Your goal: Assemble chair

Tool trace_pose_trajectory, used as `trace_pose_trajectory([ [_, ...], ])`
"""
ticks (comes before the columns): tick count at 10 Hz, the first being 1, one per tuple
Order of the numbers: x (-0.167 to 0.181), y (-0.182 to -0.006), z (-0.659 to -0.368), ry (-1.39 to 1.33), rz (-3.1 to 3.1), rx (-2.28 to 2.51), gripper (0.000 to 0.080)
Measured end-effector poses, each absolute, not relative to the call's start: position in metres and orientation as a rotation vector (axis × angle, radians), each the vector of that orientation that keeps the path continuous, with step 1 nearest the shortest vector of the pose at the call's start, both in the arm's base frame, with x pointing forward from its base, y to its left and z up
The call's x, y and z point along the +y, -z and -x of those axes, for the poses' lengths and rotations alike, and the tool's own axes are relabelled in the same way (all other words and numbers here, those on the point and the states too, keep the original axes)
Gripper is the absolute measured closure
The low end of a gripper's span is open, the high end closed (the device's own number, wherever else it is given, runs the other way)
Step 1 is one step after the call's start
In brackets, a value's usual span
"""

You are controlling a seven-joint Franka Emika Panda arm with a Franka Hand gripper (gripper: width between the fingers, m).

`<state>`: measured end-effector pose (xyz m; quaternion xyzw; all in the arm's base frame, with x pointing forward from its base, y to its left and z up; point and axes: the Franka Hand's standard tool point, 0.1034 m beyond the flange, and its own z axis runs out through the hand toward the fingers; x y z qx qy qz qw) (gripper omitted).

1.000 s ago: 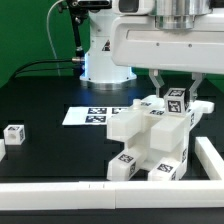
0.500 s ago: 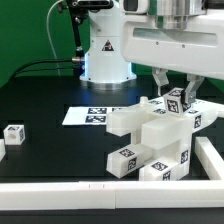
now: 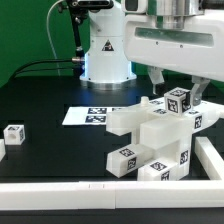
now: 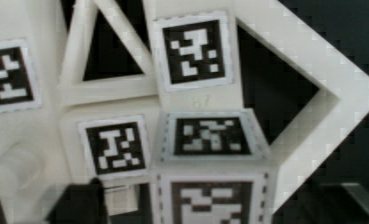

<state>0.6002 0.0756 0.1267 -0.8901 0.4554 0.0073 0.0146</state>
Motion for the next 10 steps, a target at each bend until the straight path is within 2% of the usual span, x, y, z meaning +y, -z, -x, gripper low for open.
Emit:
trace_pose_trajectory([
  [1, 0.0759, -0.1268, -0.6003, -0.022, 2.791, 1.379, 0.0185],
  [2, 0.0789, -0.1288, -0.6007, -0.014, 2.876, 1.246, 0.0161],
  [5, 0.0841, -0.1299, -0.5974, -0.008, 3.079, 0.693, 0.0152],
  [8, 0.0798, -0.1289, -0.5977, -0.011, 3.126, 0.462, 0.0151],
  [10, 0.0826, -0.13, -0.5986, -0.012, 3.18, -0.034, 0.0151],
])
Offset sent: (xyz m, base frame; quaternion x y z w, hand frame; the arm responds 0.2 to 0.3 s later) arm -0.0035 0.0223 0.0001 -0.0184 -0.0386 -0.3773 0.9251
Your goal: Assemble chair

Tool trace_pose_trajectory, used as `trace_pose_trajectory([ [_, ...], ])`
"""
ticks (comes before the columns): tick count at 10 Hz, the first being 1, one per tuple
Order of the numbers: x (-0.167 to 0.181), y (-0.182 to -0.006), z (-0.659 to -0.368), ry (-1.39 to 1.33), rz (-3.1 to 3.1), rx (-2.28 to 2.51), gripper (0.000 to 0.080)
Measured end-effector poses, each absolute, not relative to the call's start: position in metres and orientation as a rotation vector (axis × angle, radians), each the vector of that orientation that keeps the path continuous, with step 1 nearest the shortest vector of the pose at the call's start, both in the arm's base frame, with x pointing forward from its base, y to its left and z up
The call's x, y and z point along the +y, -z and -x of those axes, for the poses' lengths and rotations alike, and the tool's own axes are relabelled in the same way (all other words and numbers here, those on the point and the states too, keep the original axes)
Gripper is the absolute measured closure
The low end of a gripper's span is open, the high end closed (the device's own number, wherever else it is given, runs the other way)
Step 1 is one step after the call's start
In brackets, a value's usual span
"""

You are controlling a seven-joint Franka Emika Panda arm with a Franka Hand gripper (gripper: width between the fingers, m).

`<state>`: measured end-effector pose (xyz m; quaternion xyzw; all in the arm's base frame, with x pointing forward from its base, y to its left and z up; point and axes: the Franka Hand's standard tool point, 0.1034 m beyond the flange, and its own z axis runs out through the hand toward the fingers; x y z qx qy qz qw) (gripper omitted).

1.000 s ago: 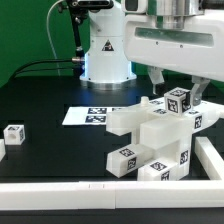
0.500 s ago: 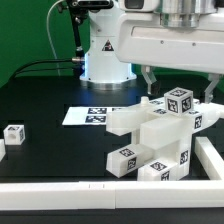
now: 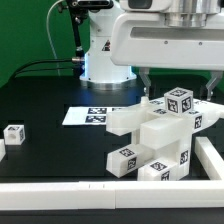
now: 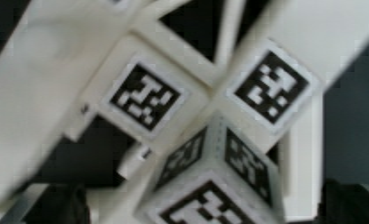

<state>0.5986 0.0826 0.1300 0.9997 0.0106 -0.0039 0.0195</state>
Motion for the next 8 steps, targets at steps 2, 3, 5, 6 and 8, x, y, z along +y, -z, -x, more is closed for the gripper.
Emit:
trace_pose_trajectory([
  [2, 0.089, -0.129, -0.598, 0.02, -3.087, 0.36, 0.0151],
  [3, 0.087, -0.129, -0.598, 0.015, -3.068, 0.502, 0.0151],
  [5, 0.076, -0.126, -0.599, 0.004, -3.039, 0.622, 0.0151],
  [6, 0.076, -0.126, -0.599, 0.005, -3.036, 0.622, 0.0151],
  [8, 0.075, -0.126, -0.599, 0.005, -3.049, 0.551, 0.0263],
])
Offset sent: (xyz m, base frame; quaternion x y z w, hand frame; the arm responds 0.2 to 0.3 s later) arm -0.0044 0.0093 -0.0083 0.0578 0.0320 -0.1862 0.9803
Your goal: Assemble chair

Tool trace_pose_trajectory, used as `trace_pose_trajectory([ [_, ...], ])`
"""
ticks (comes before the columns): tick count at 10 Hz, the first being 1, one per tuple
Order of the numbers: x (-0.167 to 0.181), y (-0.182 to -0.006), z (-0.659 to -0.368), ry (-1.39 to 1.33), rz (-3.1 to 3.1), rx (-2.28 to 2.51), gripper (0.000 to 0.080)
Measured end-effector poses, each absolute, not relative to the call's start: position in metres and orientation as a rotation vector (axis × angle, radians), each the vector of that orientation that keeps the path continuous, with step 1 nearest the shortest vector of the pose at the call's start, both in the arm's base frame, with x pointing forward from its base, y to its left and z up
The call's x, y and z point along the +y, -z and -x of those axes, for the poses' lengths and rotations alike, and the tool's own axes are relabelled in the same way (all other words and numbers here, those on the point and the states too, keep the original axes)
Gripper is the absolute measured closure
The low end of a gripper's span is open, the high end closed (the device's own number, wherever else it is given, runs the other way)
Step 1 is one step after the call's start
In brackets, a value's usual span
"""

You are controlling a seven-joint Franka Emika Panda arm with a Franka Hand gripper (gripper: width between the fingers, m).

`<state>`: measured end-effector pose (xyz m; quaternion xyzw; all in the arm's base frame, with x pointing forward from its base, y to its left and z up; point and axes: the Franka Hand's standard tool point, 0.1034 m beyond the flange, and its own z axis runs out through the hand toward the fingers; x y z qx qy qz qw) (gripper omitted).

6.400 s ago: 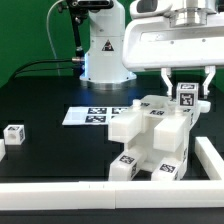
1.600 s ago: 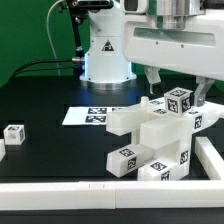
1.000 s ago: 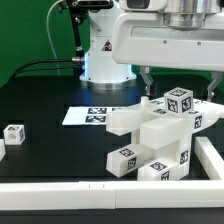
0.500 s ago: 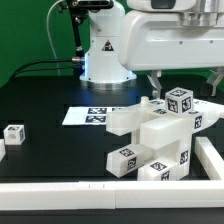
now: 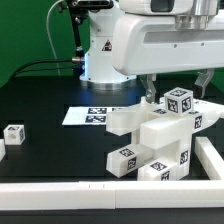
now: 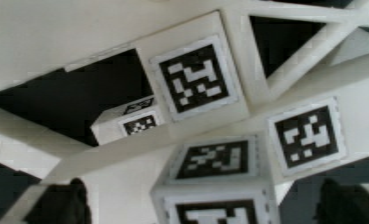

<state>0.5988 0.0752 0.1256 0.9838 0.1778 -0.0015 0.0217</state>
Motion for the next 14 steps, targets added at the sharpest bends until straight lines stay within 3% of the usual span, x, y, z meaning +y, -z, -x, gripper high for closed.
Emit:
trace_pose_trajectory([
  [1, 0.0751, -0.1254, -0.5988, 0.003, -3.059, 0.499, 0.0263],
  [2, 0.0752, -0.1256, -0.599, -0.001, -3.082, 0.333, 0.0454],
  [3, 0.0755, -0.1268, -0.6, -0.008, -3.093, 0.211, 0.0511],
  [9, 0.0764, -0.1271, -0.6019, -0.039, -3.067, -0.474, 0.0511],
  [14, 0.0802, -0.1268, -0.603, -0.046, -2.799, -1.418, 0.0511],
])
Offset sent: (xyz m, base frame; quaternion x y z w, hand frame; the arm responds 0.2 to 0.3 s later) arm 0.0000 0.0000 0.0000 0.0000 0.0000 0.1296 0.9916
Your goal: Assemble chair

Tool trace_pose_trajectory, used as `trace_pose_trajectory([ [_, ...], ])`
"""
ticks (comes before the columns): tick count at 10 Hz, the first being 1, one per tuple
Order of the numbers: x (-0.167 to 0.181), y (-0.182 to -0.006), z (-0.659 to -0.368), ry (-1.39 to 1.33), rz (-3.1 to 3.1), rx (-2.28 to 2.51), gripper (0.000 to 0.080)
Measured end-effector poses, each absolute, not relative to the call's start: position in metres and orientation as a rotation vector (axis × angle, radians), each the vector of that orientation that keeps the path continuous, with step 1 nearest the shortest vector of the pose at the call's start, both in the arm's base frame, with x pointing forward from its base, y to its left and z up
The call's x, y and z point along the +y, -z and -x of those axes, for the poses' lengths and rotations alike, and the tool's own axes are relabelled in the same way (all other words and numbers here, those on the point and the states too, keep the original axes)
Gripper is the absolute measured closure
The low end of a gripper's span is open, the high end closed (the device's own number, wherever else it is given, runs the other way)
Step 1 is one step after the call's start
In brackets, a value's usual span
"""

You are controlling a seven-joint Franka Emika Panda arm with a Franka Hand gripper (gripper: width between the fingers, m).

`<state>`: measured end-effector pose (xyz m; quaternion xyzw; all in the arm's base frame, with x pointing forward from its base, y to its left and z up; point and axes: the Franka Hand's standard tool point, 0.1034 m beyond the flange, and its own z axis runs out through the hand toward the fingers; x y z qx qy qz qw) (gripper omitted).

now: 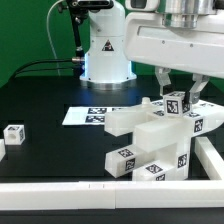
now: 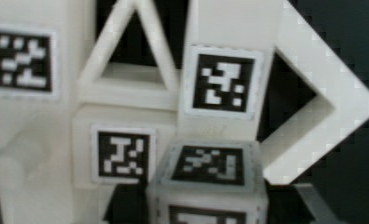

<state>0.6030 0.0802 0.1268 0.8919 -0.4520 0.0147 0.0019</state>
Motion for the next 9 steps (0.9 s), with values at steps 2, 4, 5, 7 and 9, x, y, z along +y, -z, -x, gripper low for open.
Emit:
trace_pose_trajectory([
  [2, 0.0807, -0.127, -0.6053, -0.041, -2.686, -1.672, 0.0511],
  [4, 0.0814, -0.1271, -0.6062, -0.038, -2.601, -1.82, 0.0511],
  [5, 0.0814, -0.1271, -0.6063, -0.04, -2.613, -1.803, 0.0511],
  [7, 0.0816, -0.1268, -0.6062, -0.039, -2.619, -1.794, 0.042],
  [9, 0.0814, -0.129, -0.6067, -0.025, -2.757, -1.557, 0.0177],
])
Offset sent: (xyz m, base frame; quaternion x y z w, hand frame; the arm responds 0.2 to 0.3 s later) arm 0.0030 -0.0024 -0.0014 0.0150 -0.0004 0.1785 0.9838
